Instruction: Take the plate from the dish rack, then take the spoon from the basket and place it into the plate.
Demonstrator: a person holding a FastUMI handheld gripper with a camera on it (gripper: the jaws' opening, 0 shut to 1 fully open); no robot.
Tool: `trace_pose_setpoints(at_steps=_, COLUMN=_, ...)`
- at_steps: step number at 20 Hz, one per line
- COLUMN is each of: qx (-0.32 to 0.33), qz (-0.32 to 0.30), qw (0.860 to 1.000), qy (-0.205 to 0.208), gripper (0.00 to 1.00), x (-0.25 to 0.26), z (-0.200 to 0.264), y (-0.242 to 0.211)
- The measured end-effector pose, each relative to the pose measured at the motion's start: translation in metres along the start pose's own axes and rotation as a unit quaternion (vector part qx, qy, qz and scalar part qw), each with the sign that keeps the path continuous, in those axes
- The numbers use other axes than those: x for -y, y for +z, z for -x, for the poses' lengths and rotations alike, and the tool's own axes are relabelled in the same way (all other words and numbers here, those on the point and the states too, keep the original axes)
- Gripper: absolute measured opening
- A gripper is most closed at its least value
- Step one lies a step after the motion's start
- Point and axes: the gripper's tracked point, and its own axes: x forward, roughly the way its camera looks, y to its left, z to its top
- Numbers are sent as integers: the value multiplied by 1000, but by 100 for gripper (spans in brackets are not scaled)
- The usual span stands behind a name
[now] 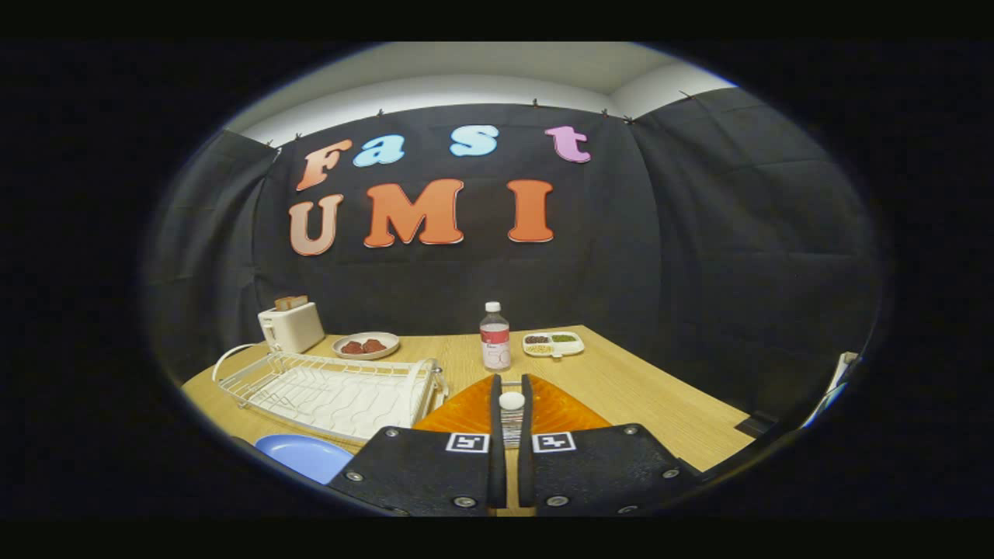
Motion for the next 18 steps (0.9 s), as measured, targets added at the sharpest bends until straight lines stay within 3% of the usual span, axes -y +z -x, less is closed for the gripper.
trace_pose_setpoints(at_steps=5, qx=19, qz=0, qw=999, qy=30, gripper=6, x=-31, z=48, y=16)
trace_pose_setpoints(at_steps=10, qx=29, qz=-8, qw=996, qy=90, gripper=6, x=-86, z=93, y=19)
trace_pose_setpoints(at_steps=18, qx=22, qz=-22, qw=980, qy=199, gripper=6, x=-177, z=138, y=-20)
